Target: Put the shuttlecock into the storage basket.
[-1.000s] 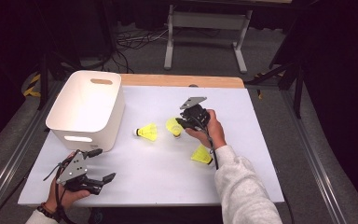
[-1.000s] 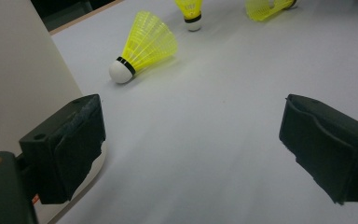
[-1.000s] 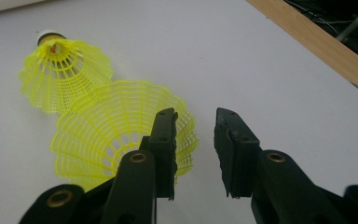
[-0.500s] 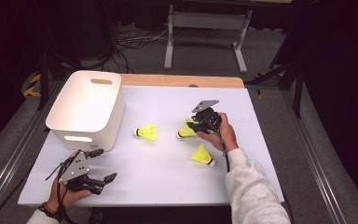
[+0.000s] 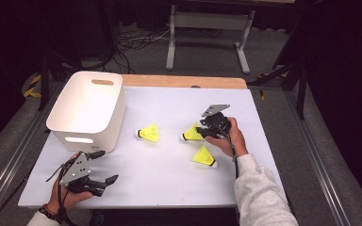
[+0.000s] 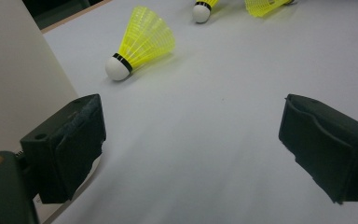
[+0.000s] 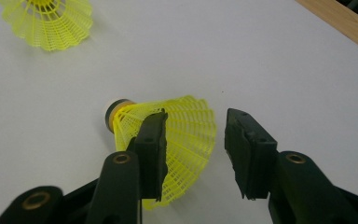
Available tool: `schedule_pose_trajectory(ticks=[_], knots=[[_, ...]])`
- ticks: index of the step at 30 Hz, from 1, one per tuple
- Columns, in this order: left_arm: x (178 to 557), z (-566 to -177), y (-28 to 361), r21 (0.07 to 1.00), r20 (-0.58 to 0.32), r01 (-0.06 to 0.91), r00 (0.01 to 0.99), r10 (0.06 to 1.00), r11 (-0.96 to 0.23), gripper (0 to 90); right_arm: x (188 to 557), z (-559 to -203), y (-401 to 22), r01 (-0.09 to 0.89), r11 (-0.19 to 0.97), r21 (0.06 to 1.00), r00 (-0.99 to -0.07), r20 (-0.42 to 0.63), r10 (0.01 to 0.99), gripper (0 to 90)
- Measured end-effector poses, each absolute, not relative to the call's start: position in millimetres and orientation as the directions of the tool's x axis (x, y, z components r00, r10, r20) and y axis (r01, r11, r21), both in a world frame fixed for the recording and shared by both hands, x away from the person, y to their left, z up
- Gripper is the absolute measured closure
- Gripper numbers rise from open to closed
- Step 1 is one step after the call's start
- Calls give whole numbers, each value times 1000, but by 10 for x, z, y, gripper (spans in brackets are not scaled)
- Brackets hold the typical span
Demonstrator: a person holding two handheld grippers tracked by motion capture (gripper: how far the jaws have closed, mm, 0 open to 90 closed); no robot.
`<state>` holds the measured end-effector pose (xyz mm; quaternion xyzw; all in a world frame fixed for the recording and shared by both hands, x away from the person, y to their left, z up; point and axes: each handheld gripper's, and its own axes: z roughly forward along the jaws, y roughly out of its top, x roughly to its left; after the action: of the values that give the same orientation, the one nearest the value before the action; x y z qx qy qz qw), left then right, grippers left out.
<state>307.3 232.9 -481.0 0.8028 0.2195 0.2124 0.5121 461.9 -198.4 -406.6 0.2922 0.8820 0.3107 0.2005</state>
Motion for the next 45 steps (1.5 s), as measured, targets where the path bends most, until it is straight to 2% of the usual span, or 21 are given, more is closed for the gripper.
schedule_pose_trajectory(ticks=[22, 28, 31, 34, 37, 39, 45], knots=[[3078, -4813, 2331, 914, 116, 137, 812, 572, -381, 81, 4406, -3936, -2155, 394, 593, 702, -773, -96, 627, 535], [3073, -4810, 2336, 914, 118, 136, 813, 570, -383, 81, 4354, -3910, -2129, 397, 597, 697, -764, -110, 636, 467], [3073, -4811, 2340, 915, 117, 137, 812, 572, -380, 81, 4329, -3889, -2131, 415, 581, 700, -762, -82, 643, 457], [3073, -4808, 2344, 914, 120, 133, 812, 572, -382, 81, 4301, -3884, -2121, 431, 584, 687, -756, -78, 650, 389], [3071, -4807, 2341, 914, 120, 134, 814, 568, -384, 81, 4297, -3895, -2105, 487, 555, 675, -713, -60, 699, 235], [3069, -4806, 2336, 914, 120, 133, 815, 567, -384, 81, 4309, -3909, -2093, 520, 546, 657, -698, -41, 715, 220], [3073, -4806, 2331, 914, 121, 132, 815, 566, -384, 81, 4385, -3998, -2015, 587, 562, 583, -710, 36, 704, 287]])
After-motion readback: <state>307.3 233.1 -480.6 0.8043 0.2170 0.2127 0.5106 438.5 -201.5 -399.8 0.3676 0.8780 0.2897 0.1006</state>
